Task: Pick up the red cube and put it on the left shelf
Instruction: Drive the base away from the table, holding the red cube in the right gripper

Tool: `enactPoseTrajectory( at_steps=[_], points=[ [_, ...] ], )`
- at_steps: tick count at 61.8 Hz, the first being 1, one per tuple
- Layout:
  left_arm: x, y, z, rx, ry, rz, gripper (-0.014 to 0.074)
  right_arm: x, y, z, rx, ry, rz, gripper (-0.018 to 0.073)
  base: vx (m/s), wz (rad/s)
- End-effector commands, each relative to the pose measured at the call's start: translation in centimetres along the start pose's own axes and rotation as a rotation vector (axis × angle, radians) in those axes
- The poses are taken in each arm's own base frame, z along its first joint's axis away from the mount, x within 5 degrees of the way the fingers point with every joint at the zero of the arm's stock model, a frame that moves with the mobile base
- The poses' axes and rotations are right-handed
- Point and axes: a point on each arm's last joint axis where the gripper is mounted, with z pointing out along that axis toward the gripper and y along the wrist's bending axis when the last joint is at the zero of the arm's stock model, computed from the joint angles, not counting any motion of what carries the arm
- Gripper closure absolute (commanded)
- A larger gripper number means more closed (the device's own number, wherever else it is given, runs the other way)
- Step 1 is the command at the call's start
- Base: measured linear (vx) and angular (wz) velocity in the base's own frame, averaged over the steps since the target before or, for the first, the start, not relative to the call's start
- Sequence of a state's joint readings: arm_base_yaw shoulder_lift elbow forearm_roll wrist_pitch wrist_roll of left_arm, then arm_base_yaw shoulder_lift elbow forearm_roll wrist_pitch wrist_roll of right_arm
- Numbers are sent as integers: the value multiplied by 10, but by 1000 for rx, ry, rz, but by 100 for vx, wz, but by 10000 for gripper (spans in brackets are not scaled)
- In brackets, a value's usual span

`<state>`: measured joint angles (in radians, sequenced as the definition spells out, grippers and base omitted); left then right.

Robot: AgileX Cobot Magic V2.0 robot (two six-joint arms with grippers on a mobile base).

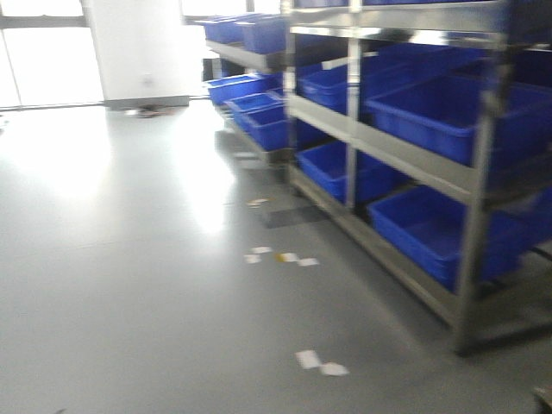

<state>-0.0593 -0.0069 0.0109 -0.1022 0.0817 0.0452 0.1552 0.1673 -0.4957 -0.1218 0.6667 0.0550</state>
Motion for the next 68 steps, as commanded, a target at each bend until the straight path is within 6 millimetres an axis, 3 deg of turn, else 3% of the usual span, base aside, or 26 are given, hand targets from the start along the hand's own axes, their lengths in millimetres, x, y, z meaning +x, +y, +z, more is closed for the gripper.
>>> enactPoseTrajectory(
  at_steps=[1,24,68],
  points=[
    [-1,1,0,-3,-80,-7,495,-15,-1,-3,12,-103,-21,468,5,80],
    [-1,1,0,-3,-80,-7,495,-15,-1,-3,12,-102,-21,472,14,66],
    [-1,1,0,-3,-80,-7,495,-15,-1,-3,12,-101,-21,472,42,5]
  ],
)
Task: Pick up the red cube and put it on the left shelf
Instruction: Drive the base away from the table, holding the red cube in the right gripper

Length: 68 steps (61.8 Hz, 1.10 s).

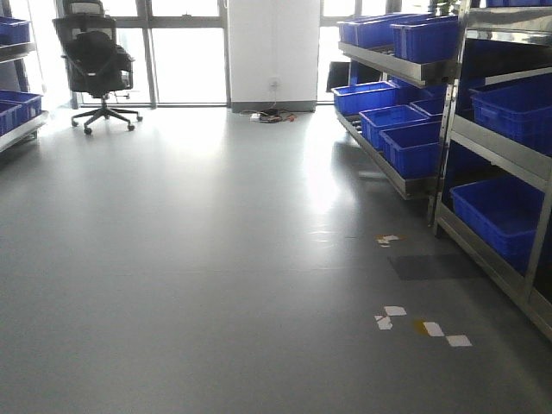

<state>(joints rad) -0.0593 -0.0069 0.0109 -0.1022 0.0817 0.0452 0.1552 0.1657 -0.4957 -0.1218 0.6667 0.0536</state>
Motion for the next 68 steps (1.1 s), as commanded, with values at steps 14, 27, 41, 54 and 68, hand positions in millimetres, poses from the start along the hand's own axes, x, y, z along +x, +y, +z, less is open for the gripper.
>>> enactPoseTrajectory(
  at_steps=[14,27,41,54,68],
  points=[
    [-1,1,0,-3,-80,-7,495,-15,-1,-2,12,-99,-20,472,56,-4],
    [-1,1,0,-3,-80,-7,495,-15,-1,-2,12,-99,-20,472,54,7],
    [-1,1,0,-3,-80,-7,495,-15,-1,-2,12,-99,-20,472,53,32],
    [-1,1,0,-3,-80,-7,495,-15,-1,-2,12,-99,-20,472,54,56],
    [-1,1,0,-3,-80,-7,495,-15,-1,-2,12,-99,-20,472,54,62]
  ],
)
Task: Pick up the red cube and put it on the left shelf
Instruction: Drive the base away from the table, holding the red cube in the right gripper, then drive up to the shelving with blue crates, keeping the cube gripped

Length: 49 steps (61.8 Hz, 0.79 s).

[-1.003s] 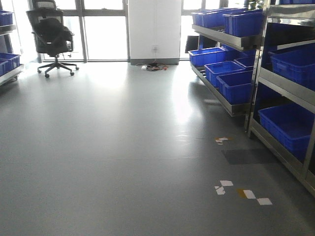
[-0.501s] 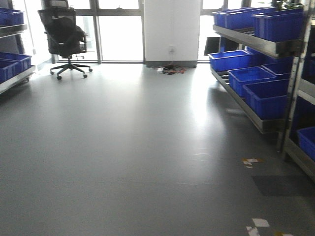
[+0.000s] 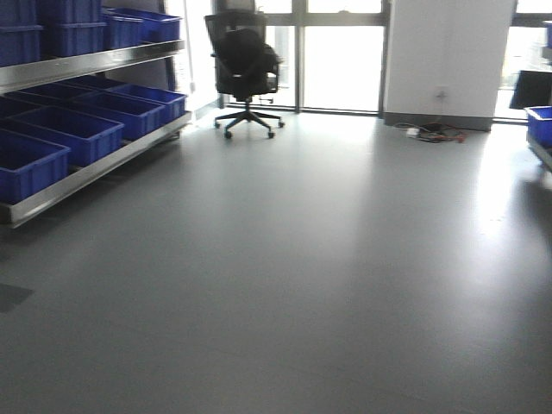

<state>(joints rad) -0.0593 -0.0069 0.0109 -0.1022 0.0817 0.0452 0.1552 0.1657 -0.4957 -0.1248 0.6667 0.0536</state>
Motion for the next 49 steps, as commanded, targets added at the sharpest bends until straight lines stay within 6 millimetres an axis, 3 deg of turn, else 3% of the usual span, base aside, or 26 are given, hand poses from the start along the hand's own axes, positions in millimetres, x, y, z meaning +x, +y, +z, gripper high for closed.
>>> enactPoseTrajectory(
  at_steps=[1,49],
  points=[
    [-1,1,0,-3,-80,-7,495,-15,-1,-2,11,-99,-18,472,54,57],
    [-1,1,0,-3,-80,-7,495,-15,-1,-2,11,-99,-18,472,52,65]
  ],
)
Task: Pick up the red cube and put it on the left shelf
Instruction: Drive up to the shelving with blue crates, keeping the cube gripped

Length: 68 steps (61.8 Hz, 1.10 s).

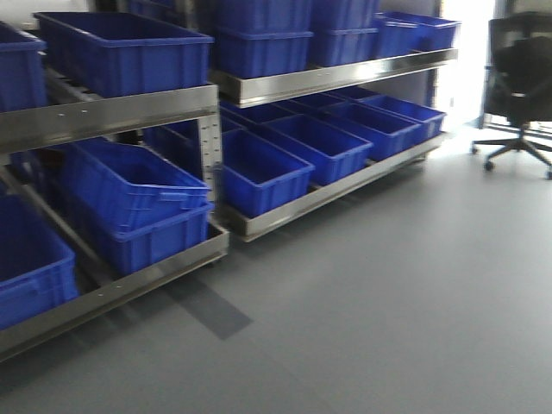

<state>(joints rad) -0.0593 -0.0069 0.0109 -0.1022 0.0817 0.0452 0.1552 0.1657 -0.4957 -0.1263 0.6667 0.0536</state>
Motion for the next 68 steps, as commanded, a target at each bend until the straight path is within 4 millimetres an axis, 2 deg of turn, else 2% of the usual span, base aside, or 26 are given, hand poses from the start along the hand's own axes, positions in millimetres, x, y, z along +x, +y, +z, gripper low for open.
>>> enactPoseTrajectory(
  at_steps=[1,32,68],
  points=[
    [-1,1,0,-3,-80,-7,495,-15,-1,-2,10,-99,-16,472,46,82],
    [-1,1,0,-3,-80,-7,495,-15,-1,-2,10,-99,-16,472,46,89],
    [-1,1,0,-3,-80,-7,495,-15,-1,-2,10,-99,-16,472,49,28]
  ],
)
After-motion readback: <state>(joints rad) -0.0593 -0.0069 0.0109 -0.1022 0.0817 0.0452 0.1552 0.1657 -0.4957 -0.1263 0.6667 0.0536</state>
